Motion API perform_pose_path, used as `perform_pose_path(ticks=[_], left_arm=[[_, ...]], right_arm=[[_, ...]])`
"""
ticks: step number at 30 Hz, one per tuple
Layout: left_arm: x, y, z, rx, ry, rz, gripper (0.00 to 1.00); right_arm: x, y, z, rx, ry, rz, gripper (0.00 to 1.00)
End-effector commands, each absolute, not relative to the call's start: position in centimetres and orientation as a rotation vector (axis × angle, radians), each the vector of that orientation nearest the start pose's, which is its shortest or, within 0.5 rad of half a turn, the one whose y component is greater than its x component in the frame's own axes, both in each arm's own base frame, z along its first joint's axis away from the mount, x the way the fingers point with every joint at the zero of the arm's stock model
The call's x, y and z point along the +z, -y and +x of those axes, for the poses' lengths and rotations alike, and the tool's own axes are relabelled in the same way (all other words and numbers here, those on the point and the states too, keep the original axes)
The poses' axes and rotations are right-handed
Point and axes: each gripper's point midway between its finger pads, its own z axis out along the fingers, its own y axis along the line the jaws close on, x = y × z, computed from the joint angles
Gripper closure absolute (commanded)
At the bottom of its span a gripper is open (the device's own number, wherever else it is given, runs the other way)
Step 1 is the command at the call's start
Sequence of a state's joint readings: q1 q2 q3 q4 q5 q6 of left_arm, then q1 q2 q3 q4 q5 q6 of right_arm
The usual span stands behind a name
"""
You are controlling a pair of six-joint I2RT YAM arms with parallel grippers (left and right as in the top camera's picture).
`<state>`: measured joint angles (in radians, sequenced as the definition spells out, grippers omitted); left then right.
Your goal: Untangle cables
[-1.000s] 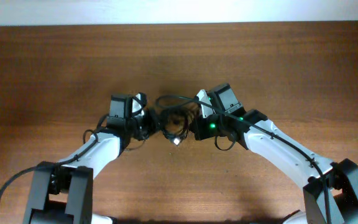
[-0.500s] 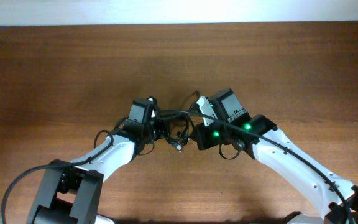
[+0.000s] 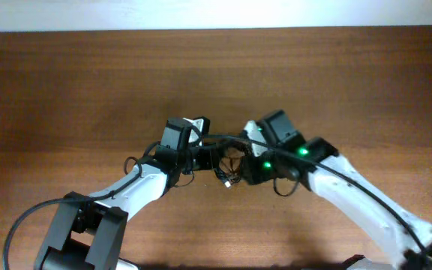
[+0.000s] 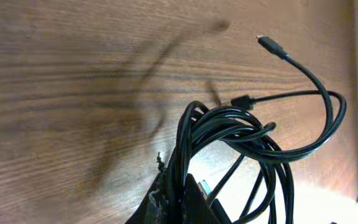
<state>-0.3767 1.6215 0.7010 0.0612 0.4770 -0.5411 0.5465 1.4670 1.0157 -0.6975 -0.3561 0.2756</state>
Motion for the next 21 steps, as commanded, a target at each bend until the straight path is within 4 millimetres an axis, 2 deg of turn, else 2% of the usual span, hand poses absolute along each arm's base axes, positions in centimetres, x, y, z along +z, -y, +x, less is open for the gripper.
perform_pose_path(ticks=[1, 2, 3, 4, 7, 8, 10, 12, 13, 15, 17, 21], left_arm=[[4.5, 20.5, 32.8, -0.895, -2.542, 0.012, 1.00], [4.5, 20.6, 32.8, -0.899, -2.542, 0.013, 1.00], [4.5, 20.6, 32.8, -0.902, -2.544, 0.006, 1.00], [4.4, 20.6, 32.7, -0.910, -2.554, -0.023, 1.00], [4.0, 20.4, 32.1, -0.911, -2.587, -0.039, 1.00], [3.8, 20.4, 31.9, -0.908, -2.600, -0.043, 1.00], [3.7, 20.3, 31.8, -0.906, -2.607, -0.046, 1.00], [3.6, 20.2, 31.6, -0.902, -2.617, -0.047, 1.00], [3.6, 20.3, 31.7, -0.892, -2.608, 0.000, 1.00], [3.8, 20.6, 31.5, -0.922, -2.604, 0.020, 1.00], [5.8, 22.6, 31.5, -1.093, -2.519, 0.110, 1.00], [7.4, 23.6, 31.2, -1.191, -2.475, 0.145, 1.00]], right_arm=[[16.9, -22.6, 24.5, 0.789, -2.600, -0.566, 0.52], [17.7, -23.2, 23.6, 0.806, -2.549, -0.655, 0.40], [17.8, -23.6, 23.2, 0.794, -2.516, -0.743, 0.40], [16.8, -24.5, 22.5, 0.771, -2.492, -0.880, 0.40], [13.4, -25.4, 23.3, 0.724, -2.559, -0.920, 0.41], [12.3, -25.9, 24.0, 0.722, -2.570, -0.920, 0.43], [11.2, -26.6, 25.0, 0.725, -2.573, -0.906, 0.56], [11.6, -27.3, 26.0, 0.735, -2.516, -0.900, 0.90], [11.5, -27.2, 26.5, 0.708, -2.508, -0.890, 0.96], [11.3, -26.5, 27.1, 0.646, -2.539, -0.817, 0.96], [11.2, -26.4, 27.2, 0.639, -2.548, -0.796, 0.96], [10.7, -25.1, 28.0, 0.541, -2.597, -0.687, 0.96]])
